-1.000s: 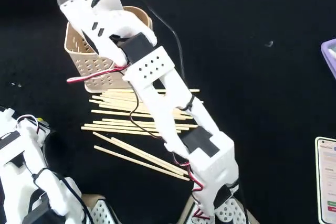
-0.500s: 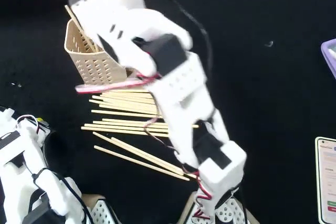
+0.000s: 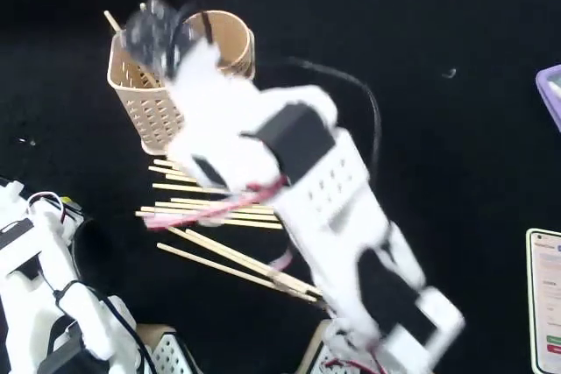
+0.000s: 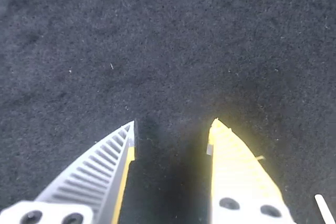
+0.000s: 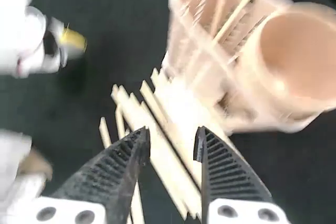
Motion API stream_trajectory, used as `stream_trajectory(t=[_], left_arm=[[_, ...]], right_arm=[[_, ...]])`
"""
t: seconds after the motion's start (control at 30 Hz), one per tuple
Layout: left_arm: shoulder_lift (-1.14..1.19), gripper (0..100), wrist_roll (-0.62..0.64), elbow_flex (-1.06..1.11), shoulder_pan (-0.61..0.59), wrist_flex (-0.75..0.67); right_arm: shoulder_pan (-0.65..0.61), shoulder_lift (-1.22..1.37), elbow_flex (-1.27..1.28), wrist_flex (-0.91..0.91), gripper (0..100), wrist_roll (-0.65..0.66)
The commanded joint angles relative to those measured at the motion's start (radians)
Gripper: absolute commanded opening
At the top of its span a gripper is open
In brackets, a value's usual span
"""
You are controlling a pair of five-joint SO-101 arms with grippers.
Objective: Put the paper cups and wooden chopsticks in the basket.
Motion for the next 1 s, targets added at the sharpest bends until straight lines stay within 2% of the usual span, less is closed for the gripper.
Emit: stream_trajectory(t=[0.0,0.17,0.33,0.53,0.67,0.87,0.97], left_arm=[[-0.017,22,0.000,-0.045,0.005,-0.009],[-0.017,22,0.000,-0.045,0.010,-0.009],[-0.015,22,0.000,-0.045,0.010,-0.011],[-0.015,22,0.000,-0.045,0.010,-0.011],[-0.015,22,0.000,-0.045,0.005,-0.011],[-0.017,22,0.000,-0.045,0.004,-0.009],[-0.017,22,0.000,-0.045,0.004,-0.009]], right_arm=[[-0.031,-0.341,0.674,-0.195,14.1,0.017],[-0.049,-0.634,1.368,-0.592,14.1,0.055],[-0.074,-0.694,1.664,-0.793,14.1,0.063],[-0.161,-0.568,1.721,-0.922,14.4,0.037],[-0.160,-0.432,1.687,-0.997,14.4,0.020],[-0.155,-0.251,1.589,-1.005,14.2,0.017],[-0.114,-0.191,1.544,-1.005,14.1,0.023]])
